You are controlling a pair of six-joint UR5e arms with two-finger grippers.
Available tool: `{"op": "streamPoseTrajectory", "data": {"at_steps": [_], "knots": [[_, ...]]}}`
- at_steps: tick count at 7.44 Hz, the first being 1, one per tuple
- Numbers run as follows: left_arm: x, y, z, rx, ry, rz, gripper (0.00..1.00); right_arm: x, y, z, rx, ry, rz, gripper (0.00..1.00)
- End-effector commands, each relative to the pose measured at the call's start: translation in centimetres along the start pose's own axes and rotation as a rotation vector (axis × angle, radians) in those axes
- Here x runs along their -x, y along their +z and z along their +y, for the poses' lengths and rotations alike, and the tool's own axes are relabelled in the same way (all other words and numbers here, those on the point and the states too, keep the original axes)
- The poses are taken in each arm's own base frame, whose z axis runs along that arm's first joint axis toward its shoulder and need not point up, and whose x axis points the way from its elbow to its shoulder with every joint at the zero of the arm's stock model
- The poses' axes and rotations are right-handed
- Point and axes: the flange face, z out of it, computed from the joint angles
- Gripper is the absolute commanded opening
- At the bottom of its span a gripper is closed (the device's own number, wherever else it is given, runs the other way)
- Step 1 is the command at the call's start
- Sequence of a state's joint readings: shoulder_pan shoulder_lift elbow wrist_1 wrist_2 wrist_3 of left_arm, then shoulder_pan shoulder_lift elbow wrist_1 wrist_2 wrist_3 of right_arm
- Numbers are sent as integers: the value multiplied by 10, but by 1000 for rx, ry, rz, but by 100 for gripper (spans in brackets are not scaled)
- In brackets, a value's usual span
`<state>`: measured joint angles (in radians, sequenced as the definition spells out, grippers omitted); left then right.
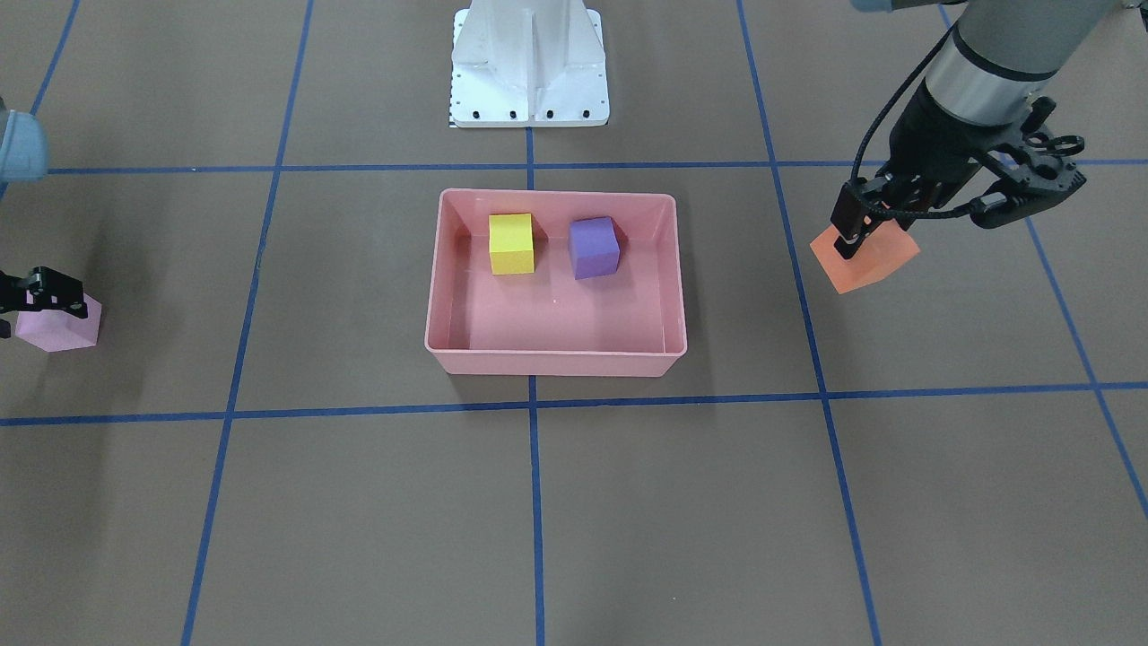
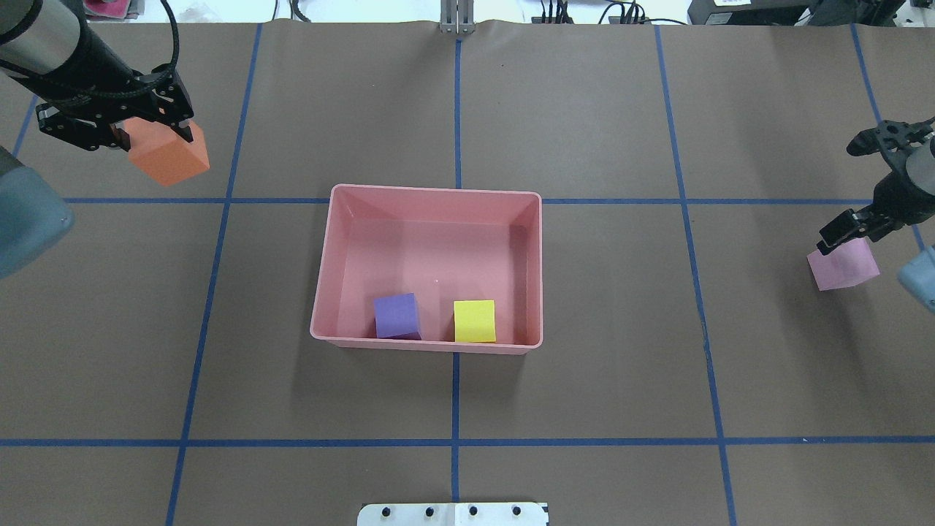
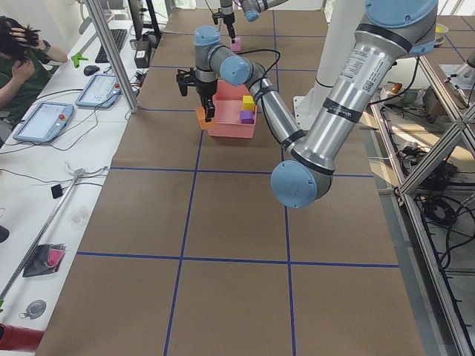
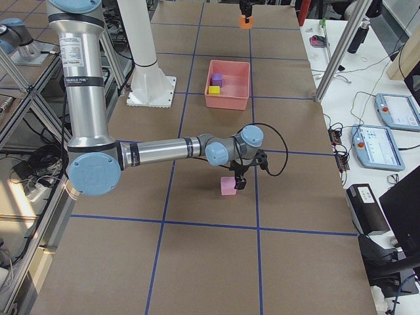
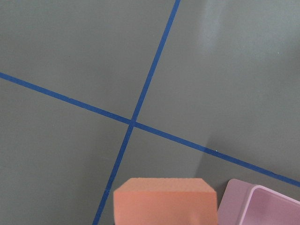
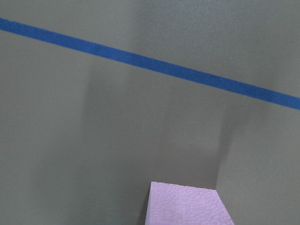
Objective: Place blocks into pink bin with both arms
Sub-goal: 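Lift the orange cube with left gripper while right gripper grasps the pink cube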
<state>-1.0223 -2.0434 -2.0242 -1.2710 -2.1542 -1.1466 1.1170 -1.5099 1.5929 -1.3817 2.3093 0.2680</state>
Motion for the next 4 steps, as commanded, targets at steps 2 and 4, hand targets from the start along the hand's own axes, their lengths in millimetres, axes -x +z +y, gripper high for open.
{"op": "streamPoseTrajectory", "data": {"at_steps": [2, 4], "knots": [[-5, 6, 7, -4, 3, -10, 0, -14, 11, 11, 17, 16, 30, 100], [-5, 7, 8, -4, 3, -11, 0, -2, 17, 7, 25, 7, 25, 100]]}}
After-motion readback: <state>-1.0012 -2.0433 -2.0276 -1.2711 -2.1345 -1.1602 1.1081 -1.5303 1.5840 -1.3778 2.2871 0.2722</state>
